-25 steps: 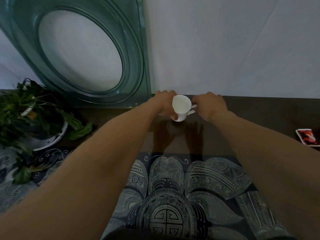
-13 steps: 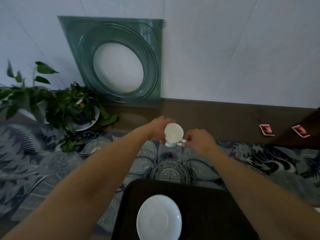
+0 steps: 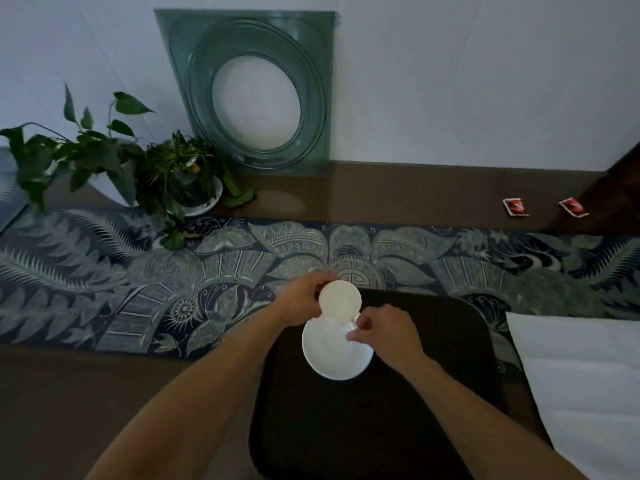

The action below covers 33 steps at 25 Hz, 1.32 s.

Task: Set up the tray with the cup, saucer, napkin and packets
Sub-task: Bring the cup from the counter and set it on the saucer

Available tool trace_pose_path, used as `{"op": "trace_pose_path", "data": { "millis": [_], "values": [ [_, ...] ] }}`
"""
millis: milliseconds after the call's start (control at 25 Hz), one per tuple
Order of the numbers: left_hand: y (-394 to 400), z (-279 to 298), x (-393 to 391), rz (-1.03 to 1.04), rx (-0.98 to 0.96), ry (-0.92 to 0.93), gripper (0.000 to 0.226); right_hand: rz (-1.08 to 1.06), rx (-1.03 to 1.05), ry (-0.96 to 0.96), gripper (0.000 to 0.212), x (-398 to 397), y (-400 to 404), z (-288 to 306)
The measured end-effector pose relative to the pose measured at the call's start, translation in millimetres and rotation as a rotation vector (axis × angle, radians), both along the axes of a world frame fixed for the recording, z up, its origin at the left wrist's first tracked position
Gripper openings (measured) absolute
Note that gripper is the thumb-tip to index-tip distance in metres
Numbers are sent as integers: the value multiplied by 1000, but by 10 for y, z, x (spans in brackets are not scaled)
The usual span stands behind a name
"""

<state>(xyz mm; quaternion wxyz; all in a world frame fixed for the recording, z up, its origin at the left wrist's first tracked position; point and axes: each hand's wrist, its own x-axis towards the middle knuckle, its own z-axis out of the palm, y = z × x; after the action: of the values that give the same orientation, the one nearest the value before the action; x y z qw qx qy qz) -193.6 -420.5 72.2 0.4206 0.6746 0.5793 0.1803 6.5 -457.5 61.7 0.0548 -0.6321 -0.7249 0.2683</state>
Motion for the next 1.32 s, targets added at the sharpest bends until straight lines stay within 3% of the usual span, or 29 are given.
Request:
{"op": "trace_pose_path", "data": {
  "millis": [240, 800, 1120, 1320],
  "values": [
    [-377, -275, 13, 43, -34, -18, 53, -56, -55, 42, 23, -98, -484, -278],
    [-319, -418, 62, -2, -14, 26, 47, -125, 6, 57, 27, -141, -576, -424],
    [-311, -397, 28, -30, -92, 186, 59, -97, -50, 74, 27, -201, -622, -359],
    [-130, -226, 26, -130, -174, 491, 48, -15, -140, -59, 32, 157, -574, -160]
  ]
}}
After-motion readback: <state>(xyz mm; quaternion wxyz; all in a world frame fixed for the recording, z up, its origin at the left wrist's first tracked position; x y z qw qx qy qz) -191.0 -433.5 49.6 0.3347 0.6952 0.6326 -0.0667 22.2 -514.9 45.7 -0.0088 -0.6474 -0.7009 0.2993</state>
